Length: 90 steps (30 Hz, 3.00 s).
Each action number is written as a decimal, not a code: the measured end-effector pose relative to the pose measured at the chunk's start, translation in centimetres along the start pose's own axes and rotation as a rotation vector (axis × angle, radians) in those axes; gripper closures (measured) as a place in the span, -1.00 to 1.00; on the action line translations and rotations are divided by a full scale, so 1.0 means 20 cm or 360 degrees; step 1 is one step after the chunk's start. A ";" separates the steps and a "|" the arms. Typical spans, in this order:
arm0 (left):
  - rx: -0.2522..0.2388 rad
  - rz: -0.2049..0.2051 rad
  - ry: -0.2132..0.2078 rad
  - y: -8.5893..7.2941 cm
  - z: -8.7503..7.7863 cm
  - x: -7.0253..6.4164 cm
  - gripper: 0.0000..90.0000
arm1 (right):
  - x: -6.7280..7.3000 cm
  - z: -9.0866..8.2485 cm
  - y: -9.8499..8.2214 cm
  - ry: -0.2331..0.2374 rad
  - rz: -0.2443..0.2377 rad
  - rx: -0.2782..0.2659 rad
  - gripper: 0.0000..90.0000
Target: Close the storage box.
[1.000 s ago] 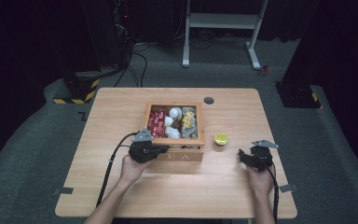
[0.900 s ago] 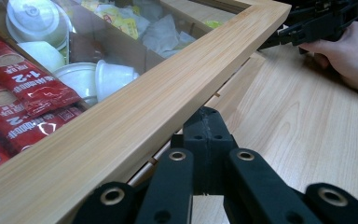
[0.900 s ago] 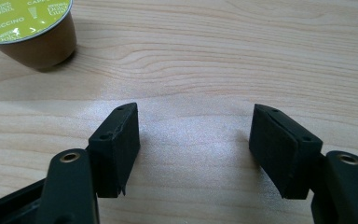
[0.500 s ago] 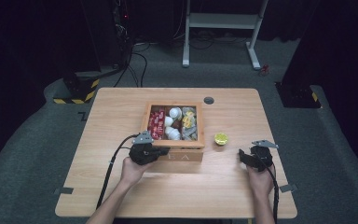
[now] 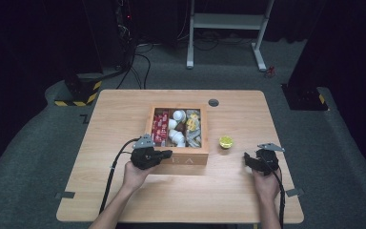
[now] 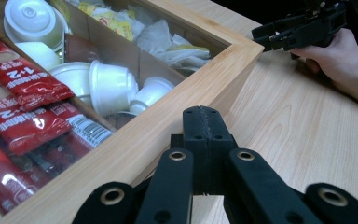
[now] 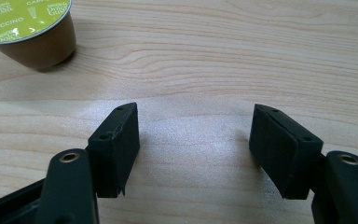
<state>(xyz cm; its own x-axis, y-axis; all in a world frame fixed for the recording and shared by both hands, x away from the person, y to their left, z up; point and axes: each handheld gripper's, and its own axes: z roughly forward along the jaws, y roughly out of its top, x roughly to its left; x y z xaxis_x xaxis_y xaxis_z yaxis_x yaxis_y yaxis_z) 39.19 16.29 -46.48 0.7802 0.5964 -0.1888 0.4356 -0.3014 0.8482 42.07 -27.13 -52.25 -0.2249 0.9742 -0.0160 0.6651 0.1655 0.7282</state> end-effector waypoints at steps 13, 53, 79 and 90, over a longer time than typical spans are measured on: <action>-0.0091 -0.0048 0.0064 -0.01 -0.15 0.07 1.00 | 0.00 0.00 0.00 0.0000 0.0000 0.0000 -0.26; -0.0106 -0.0351 0.0538 -0.37 -0.48 0.40 0.95 | 0.00 0.00 0.00 -0.0003 0.0009 0.0001 -0.27; 0.0116 -0.0400 0.0781 -0.46 -0.36 0.50 0.80 | 0.00 0.00 0.00 -0.0002 0.0005 0.0002 -0.27; 0.0128 -0.0353 0.0810 -0.46 -0.33 0.47 0.46 | 0.00 0.00 0.00 -0.0001 0.0007 0.0003 -0.27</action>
<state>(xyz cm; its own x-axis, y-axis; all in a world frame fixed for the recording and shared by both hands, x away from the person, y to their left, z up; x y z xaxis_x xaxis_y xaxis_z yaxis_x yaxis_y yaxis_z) 39.55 29.67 -52.76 0.3597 0.9298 -0.0786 0.6129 -0.1719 0.7712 42.03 -27.09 -52.25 -0.2213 0.9751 -0.0133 0.6676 0.1614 0.7268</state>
